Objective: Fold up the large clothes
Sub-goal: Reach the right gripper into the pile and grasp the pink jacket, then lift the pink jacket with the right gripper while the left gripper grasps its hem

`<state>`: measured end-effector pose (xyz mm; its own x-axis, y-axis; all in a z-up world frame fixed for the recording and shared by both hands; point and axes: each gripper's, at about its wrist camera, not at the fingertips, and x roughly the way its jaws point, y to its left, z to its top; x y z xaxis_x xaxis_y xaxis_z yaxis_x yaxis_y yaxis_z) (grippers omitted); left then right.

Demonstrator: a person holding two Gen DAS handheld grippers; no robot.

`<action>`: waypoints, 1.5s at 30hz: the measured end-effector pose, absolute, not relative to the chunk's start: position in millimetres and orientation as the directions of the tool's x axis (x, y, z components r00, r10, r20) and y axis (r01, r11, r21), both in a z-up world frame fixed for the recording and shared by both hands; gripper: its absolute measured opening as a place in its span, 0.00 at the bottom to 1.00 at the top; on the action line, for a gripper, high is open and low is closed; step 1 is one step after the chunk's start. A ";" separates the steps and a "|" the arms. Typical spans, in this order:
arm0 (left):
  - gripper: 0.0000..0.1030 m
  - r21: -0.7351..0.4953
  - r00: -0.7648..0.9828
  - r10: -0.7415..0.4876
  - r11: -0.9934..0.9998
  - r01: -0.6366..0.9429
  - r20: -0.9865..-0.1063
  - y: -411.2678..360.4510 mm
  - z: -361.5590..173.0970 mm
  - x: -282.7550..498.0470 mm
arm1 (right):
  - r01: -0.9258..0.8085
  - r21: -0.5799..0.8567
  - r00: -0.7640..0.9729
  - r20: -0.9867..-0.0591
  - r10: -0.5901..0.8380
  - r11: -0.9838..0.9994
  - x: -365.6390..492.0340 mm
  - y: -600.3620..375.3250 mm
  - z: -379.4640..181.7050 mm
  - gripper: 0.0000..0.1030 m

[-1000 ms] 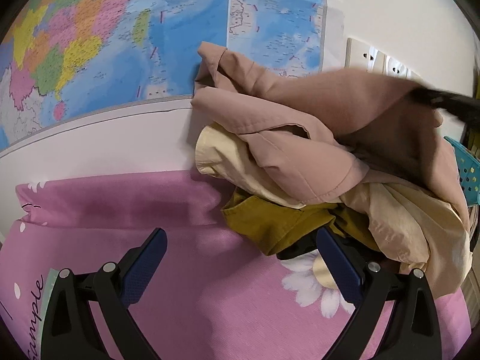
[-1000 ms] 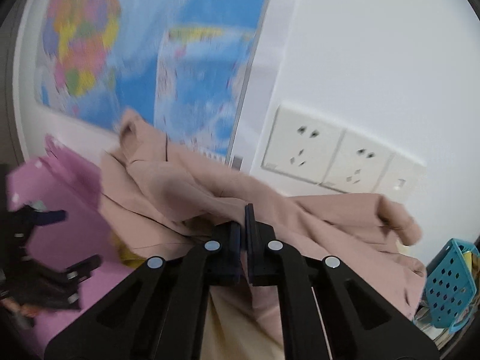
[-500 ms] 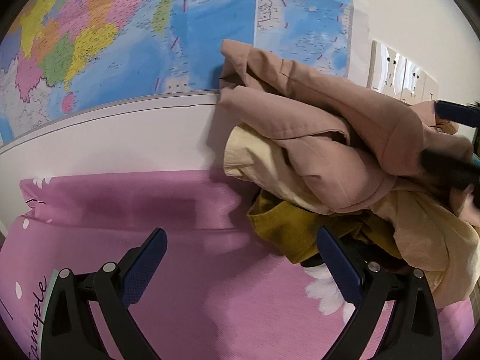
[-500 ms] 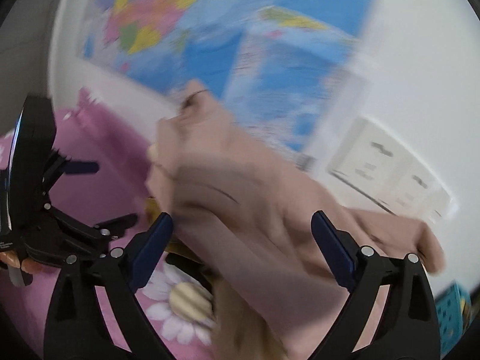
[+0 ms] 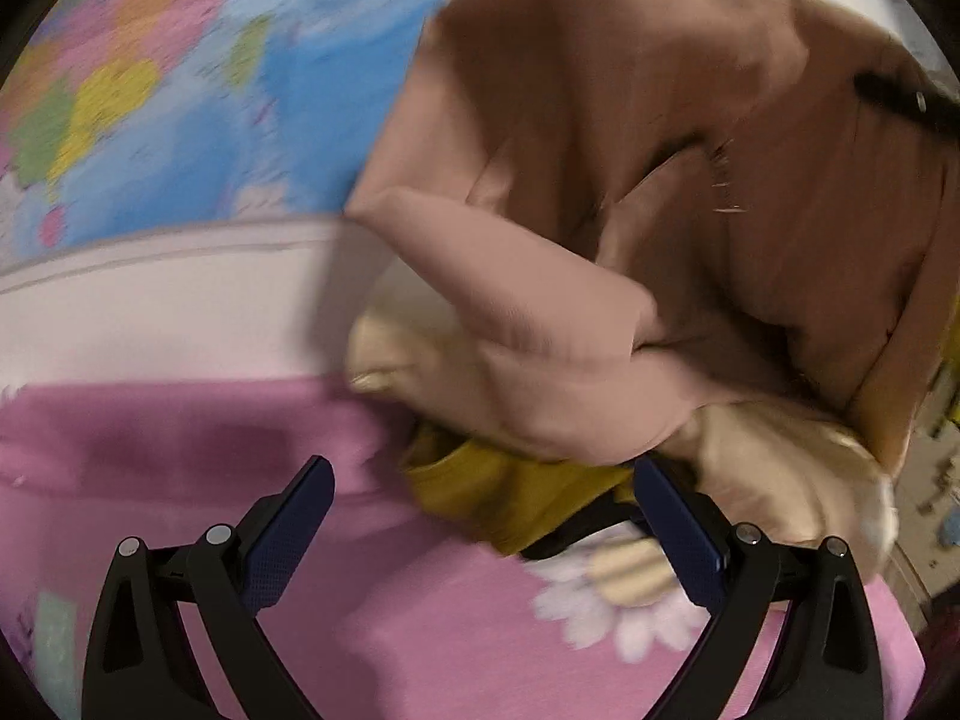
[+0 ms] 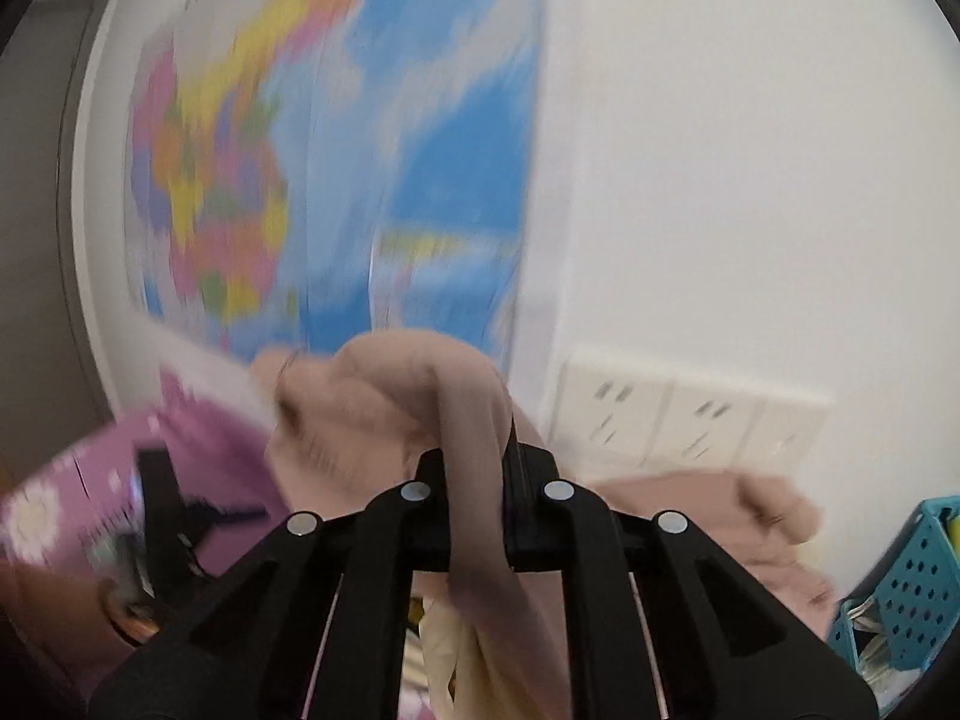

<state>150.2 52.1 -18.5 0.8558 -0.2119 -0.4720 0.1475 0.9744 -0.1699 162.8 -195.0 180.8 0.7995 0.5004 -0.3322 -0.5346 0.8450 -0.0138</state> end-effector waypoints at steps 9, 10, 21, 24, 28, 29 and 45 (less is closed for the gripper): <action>0.63 -0.050 0.900 -0.249 0.968 0.248 -0.357 20.1 -18.6 165.9 | -0.506 0.037 0.837 -0.220 0.501 0.862 126.6 -241.6 228.2 0.07; 0.47 -0.008 0.897 -0.248 0.965 0.264 -0.366 11.7 -19.8 169.5 | -0.503 0.042 0.838 -0.222 0.499 0.863 123.8 -245.2 225.6 0.07; 0.07 -0.147 0.946 -0.310 0.944 0.295 -0.091 43.4 146.3 118.8 | -0.496 0.028 0.869 0.010 0.496 0.868 17.7 -288.3 324.6 0.06; 0.07 -0.165 0.955 -0.294 0.941 0.297 0.040 66.7 205.8 67.2 | -0.500 -0.010 0.862 0.090 0.499 0.866 -29.5 -292.1 359.0 0.06; 0.07 -0.118 0.962 -0.242 0.959 0.256 0.125 93.2 262.4 -23.0 | -0.549 -0.003 0.830 0.115 0.545 0.836 -83.8 -290.7 376.2 0.06; 0.07 -0.104 0.965 -0.228 0.965 0.241 0.129 100.0 265.5 -36.0 | -0.567 0.007 0.819 0.114 0.563 0.823 -93.5 -289.3 375.2 0.06; 0.09 0.160 0.977 0.165 0.977 -0.143 -0.135 184.5 234.9 -164.3 | -0.783 0.333 0.527 -0.093 0.845 0.525 -50.7 -185.3 258.6 0.07</action>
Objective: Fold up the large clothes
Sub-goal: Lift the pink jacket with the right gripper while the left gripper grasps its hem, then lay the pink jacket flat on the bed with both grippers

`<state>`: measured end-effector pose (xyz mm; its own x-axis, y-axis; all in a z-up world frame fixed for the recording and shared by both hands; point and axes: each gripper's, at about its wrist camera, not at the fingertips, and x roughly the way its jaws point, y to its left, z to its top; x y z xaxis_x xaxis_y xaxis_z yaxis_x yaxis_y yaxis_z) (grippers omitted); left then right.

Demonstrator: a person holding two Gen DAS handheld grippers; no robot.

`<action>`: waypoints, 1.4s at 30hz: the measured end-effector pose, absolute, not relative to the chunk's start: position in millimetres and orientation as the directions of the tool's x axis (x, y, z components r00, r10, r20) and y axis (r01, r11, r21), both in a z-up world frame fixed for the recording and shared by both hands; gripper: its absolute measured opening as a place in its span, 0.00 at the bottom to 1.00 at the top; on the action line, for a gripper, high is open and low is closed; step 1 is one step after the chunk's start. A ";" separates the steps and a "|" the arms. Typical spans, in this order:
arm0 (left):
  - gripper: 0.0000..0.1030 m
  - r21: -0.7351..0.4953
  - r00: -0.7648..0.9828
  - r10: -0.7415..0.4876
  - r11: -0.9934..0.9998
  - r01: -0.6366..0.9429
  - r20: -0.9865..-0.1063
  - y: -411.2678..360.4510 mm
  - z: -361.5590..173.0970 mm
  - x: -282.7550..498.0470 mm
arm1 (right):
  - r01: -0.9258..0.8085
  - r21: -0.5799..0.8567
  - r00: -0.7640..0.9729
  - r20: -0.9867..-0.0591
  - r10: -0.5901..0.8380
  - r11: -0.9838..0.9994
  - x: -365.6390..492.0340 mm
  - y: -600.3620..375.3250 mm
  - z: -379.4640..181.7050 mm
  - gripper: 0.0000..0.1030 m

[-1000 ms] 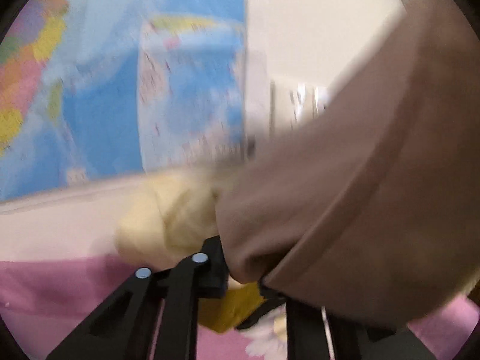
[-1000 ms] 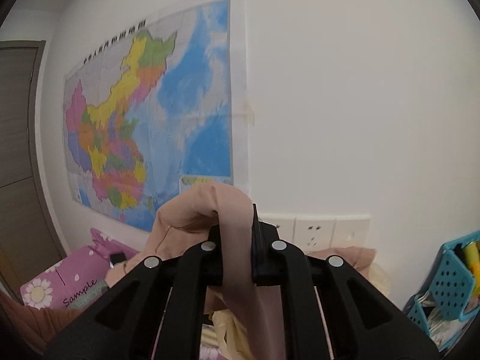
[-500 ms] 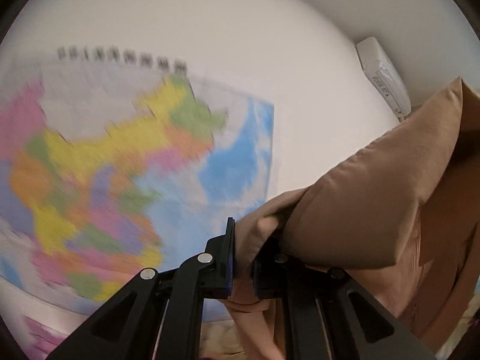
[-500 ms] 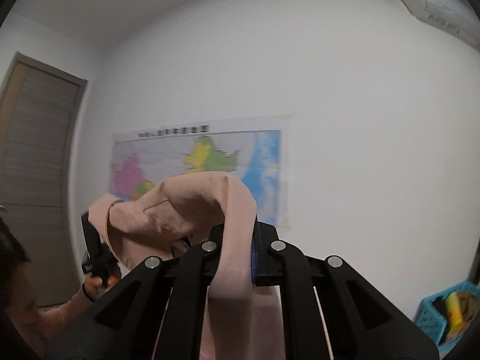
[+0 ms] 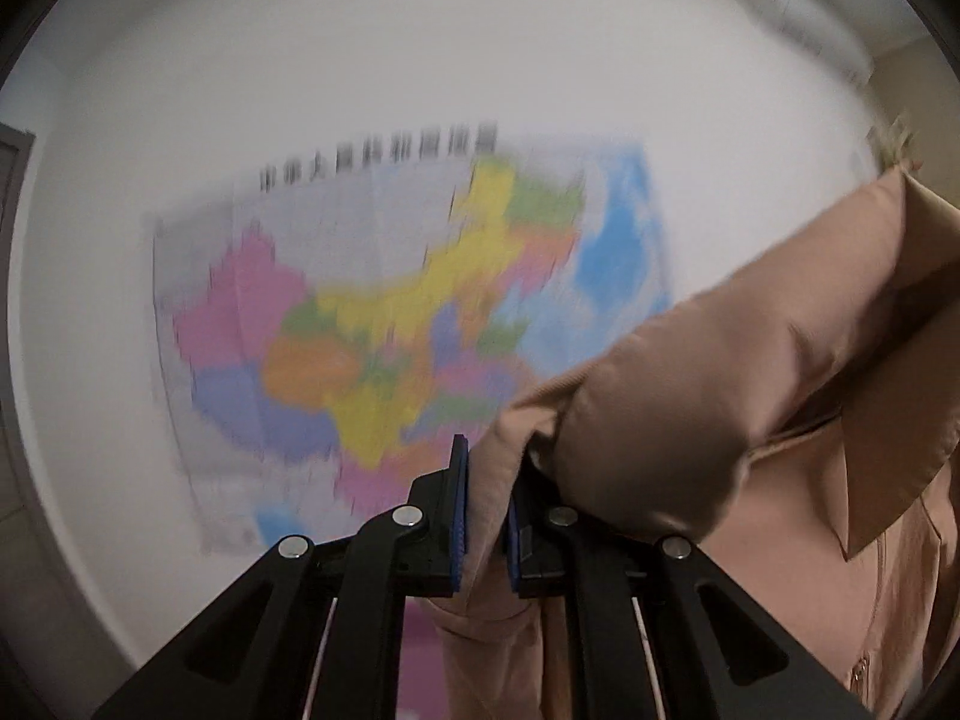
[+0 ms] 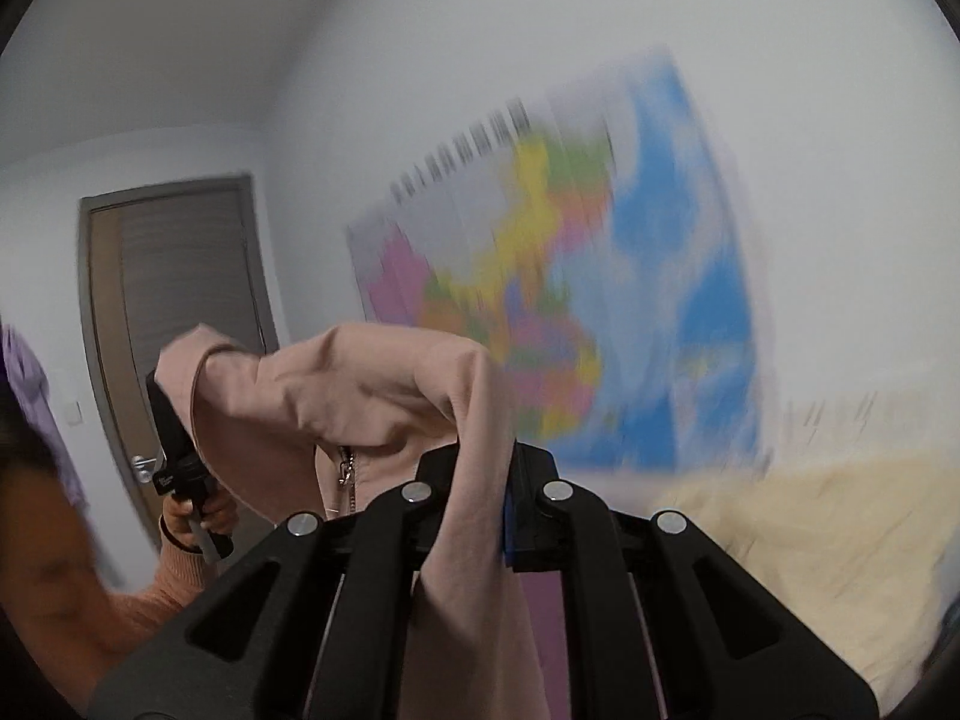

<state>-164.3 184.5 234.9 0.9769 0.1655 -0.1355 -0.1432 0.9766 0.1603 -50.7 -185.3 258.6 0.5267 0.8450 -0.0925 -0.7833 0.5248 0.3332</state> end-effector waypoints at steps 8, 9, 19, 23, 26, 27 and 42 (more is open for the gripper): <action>0.08 0.124 0.740 0.215 0.976 -0.177 -0.637 245.2 32.7 22.0 | -0.562 0.591 0.352 -0.462 0.814 0.579 124.2 -82.2 72.9 0.07; 0.08 0.133 0.706 0.206 0.978 -0.158 -0.677 246.5 9.3 39.9 | -0.521 0.607 0.322 -0.511 0.797 0.600 139.4 -70.8 45.8 0.07; 0.08 -0.052 0.593 0.039 0.990 -0.135 -0.804 297.4 -52.6 132.2 | -0.397 0.601 0.374 -0.585 0.720 0.694 200.8 -62.5 -5.6 0.07; 0.16 -0.132 0.564 -0.040 0.984 -0.123 -0.825 306.5 -67.9 168.9 | -0.304 0.645 0.385 -0.590 0.710 0.701 237.4 -63.8 -25.9 0.10; 0.31 -0.119 0.515 -0.022 0.981 -0.156 -0.857 313.8 -84.5 185.4 | -0.240 0.637 0.356 -0.644 0.677 0.732 246.1 -61.3 -45.0 0.26; 0.37 -0.122 0.522 -0.025 0.981 -0.152 -0.853 316.0 -85.1 183.6 | -0.248 0.632 0.366 -0.641 0.675 0.734 242.6 -61.8 -43.6 0.30; 0.77 -0.083 0.571 -0.176 0.979 0.185 -0.802 265.8 -70.6 -3.0 | -0.492 0.351 0.324 -0.776 0.542 0.796 106.7 -72.4 -39.0 0.68</action>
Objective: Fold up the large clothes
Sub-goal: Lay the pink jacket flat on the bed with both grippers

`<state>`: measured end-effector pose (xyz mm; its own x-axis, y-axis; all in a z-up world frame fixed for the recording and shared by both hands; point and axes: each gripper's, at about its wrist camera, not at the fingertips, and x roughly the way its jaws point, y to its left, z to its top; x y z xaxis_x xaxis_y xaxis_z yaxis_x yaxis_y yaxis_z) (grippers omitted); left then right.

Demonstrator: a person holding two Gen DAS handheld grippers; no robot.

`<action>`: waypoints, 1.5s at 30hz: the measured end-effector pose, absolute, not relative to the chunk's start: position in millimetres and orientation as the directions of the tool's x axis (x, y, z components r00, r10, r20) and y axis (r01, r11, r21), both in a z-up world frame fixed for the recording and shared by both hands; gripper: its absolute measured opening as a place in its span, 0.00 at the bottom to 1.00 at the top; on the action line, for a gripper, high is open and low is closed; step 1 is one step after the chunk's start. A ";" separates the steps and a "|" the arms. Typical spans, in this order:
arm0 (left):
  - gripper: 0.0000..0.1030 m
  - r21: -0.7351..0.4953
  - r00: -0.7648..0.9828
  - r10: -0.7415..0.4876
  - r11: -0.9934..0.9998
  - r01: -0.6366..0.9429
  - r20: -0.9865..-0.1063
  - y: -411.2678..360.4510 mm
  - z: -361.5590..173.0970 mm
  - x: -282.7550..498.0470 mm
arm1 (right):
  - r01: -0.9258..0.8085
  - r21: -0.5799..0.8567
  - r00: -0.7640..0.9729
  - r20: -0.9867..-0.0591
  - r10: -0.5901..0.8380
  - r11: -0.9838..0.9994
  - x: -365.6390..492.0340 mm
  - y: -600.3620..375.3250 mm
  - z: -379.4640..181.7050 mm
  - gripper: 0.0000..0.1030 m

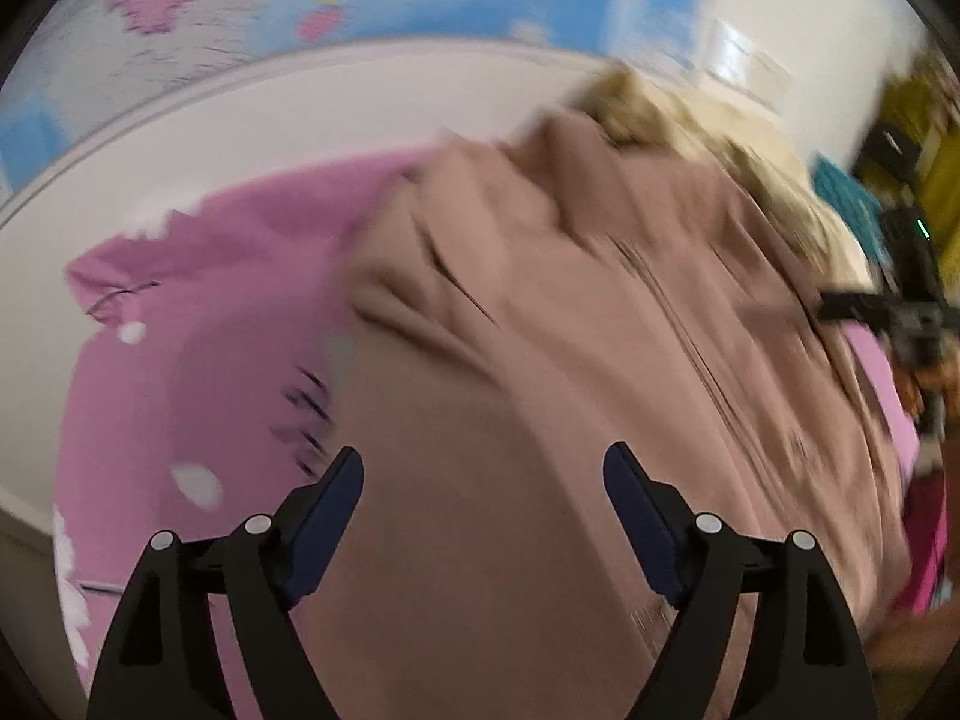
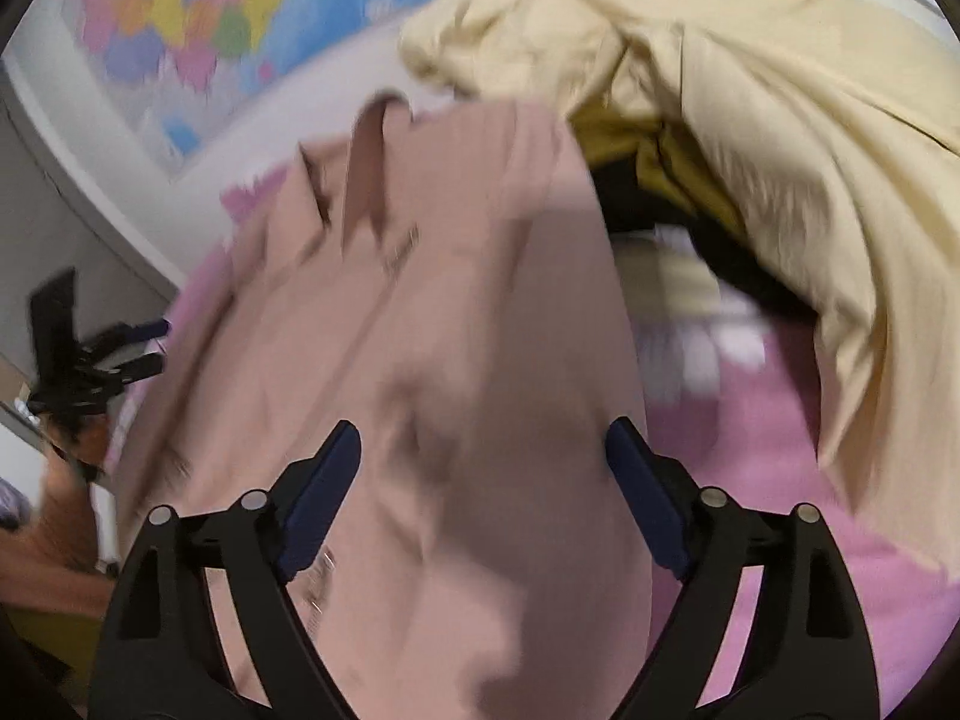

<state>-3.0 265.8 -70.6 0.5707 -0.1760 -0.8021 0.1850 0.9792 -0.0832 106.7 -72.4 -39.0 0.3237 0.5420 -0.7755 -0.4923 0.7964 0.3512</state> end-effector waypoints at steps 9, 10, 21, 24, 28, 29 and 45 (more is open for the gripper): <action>0.04 0.014 0.556 0.000 1.000 0.021 -0.831 288.7 -73.4 7.1 | -0.425 0.378 0.474 -0.681 0.558 0.822 130.0 -129.6 3.5 0.03; 0.04 0.023 0.579 0.039 0.999 -0.035 -0.814 303.1 -61.9 9.8 | -0.406 0.379 0.502 -0.668 0.549 0.832 137.1 -138.5 9.4 0.03; 0.54 0.046 0.548 0.186 0.965 -0.260 -0.816 367.3 -62.1 -24.9 | -0.292 0.369 0.532 -0.704 0.470 0.883 137.0 -144.1 -24.4 0.63; 0.70 -0.038 0.589 0.086 0.980 -0.194 -0.803 353.4 -56.9 -59.2 | -0.377 0.358 0.547 -0.658 0.517 0.855 99.2 -136.7 -4.5 0.65; 0.73 -0.089 0.593 -0.020 0.992 -0.086 -0.805 305.5 -63.3 -94.1 | -0.503 0.350 0.497 -0.630 0.596 0.790 49.7 -120.4 4.2 0.78; 0.76 -0.089 0.582 -0.032 0.994 -0.070 -0.812 293.1 -68.1 -96.5 | -0.530 0.346 0.471 -0.640 0.608 0.774 39.8 -111.6 1.2 0.78; 0.03 0.433 0.486 0.666 0.742 -0.512 -0.566 359.5 10.3 -122.7 | -0.578 0.398 0.377 -0.644 0.666 0.713 10.0 -83.6 -24.2 0.77</action>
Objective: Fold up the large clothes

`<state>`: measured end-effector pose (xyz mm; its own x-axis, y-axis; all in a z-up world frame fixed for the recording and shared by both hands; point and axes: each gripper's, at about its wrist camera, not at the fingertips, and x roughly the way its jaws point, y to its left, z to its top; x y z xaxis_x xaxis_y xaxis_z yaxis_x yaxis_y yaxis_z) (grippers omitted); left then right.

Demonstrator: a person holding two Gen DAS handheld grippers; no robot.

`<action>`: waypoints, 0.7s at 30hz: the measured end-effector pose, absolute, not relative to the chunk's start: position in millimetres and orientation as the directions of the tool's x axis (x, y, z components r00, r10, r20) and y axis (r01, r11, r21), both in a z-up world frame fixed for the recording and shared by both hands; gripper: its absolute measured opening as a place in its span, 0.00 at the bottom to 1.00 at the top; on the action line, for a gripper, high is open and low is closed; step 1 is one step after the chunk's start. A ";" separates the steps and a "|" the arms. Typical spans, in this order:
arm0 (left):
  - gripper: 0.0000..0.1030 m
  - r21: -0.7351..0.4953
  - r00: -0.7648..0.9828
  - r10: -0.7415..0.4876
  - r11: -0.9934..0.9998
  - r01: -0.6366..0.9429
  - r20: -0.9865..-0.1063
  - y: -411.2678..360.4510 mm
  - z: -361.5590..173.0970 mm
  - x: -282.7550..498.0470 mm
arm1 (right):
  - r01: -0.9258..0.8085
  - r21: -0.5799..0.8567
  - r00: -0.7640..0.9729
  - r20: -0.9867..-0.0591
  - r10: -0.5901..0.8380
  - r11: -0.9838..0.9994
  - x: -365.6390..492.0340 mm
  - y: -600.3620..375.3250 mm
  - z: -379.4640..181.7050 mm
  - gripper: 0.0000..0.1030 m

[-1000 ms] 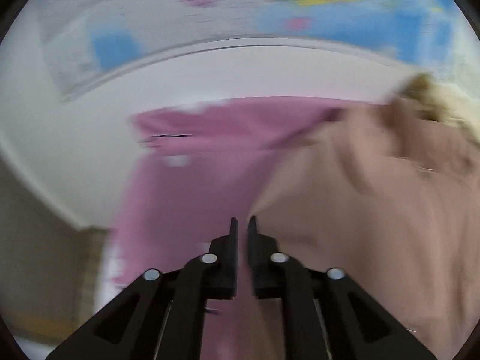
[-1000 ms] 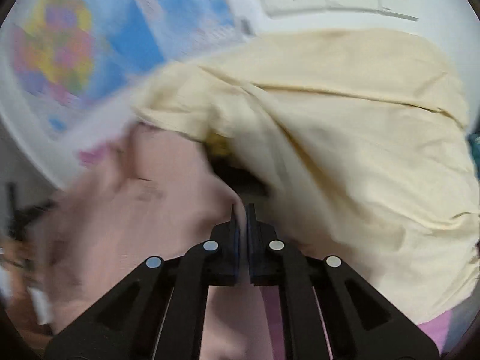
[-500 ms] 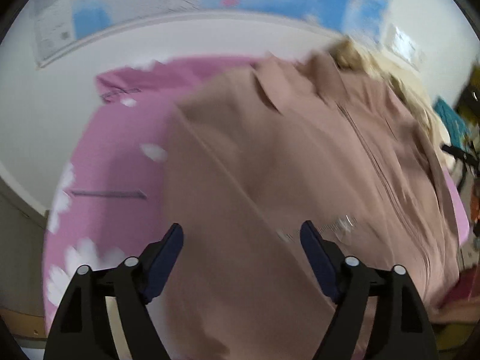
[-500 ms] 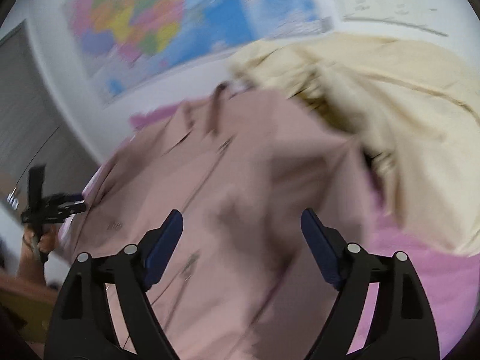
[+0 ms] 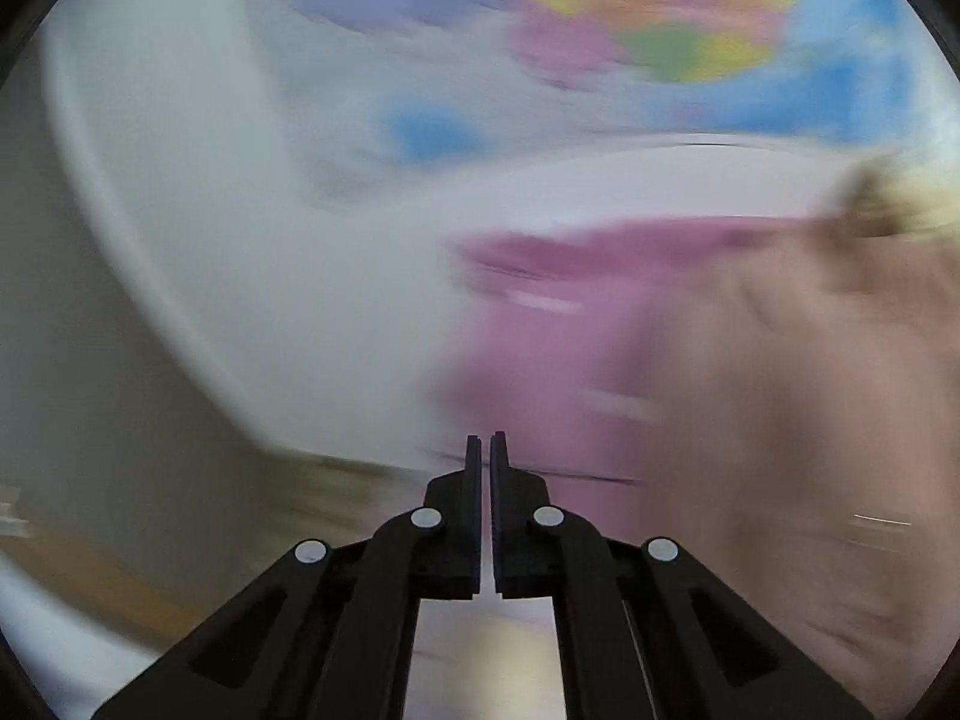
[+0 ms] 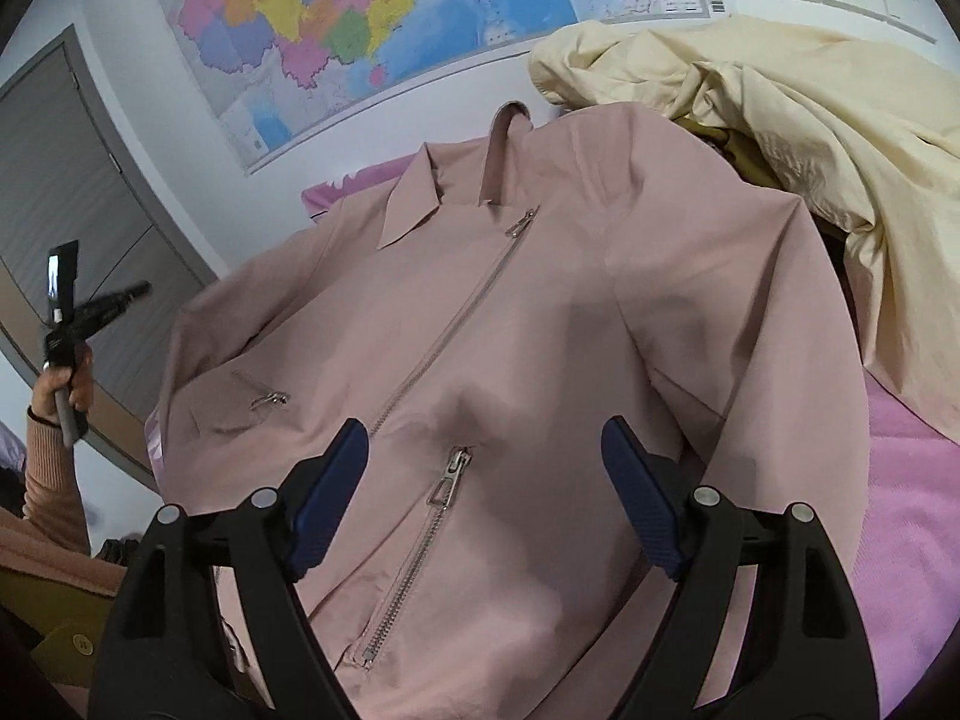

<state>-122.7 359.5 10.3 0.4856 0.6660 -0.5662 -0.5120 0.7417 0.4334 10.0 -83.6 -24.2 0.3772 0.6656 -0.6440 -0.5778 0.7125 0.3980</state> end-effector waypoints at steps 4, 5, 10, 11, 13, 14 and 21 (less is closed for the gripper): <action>0.24 0.226 0.536 0.441 0.879 -0.420 -0.720 365.5 -2.1 -127.3 | -0.592 0.396 0.358 -0.652 0.669 0.702 4.3 -78.5 -27.9 0.77; 0.47 0.166 0.559 0.362 0.914 -0.370 -0.746 359.4 -8.0 -129.5 | -0.599 0.391 0.354 -0.654 0.669 0.699 2.9 -75.7 -28.3 0.77; 0.63 -0.040 0.576 0.054 0.988 -0.150 -0.816 284.3 -49.9 -153.9 | -0.626 0.397 0.313 -0.660 0.683 0.671 -2.2 -57.6 -30.9 0.77; 0.66 -0.032 0.570 0.048 0.991 -0.128 -0.820 268.8 -55.3 -158.9 | -0.631 0.400 0.309 -0.656 0.688 0.665 -3.0 -54.3 -31.1 0.77; 0.66 0.049 0.545 0.105 0.992 -0.116 -0.832 246.7 -65.0 -165.6 | -0.640 0.413 0.294 -0.647 0.703 0.648 -4.8 -47.9 -32.2 0.77; 0.67 0.075 0.544 0.127 0.990 -0.117 -0.829 238.5 -70.1 -167.7 | -0.643 0.415 0.291 -0.645 0.706 0.644 -5.8 -45.4 -32.7 0.77; 0.04 -0.144 0.572 0.009 0.965 -0.221 -0.820 292.7 -57.7 -183.1 | -0.676 0.409 0.256 -0.649 0.716 0.613 -19.6 -27.8 -38.8 0.77</action>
<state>-183.1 292.7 -57.7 0.5721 0.0086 -0.8202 -0.2210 0.9646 -0.1441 -19.6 -27.8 -38.8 0.2564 0.7159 -0.6494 -0.6761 0.6130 0.4088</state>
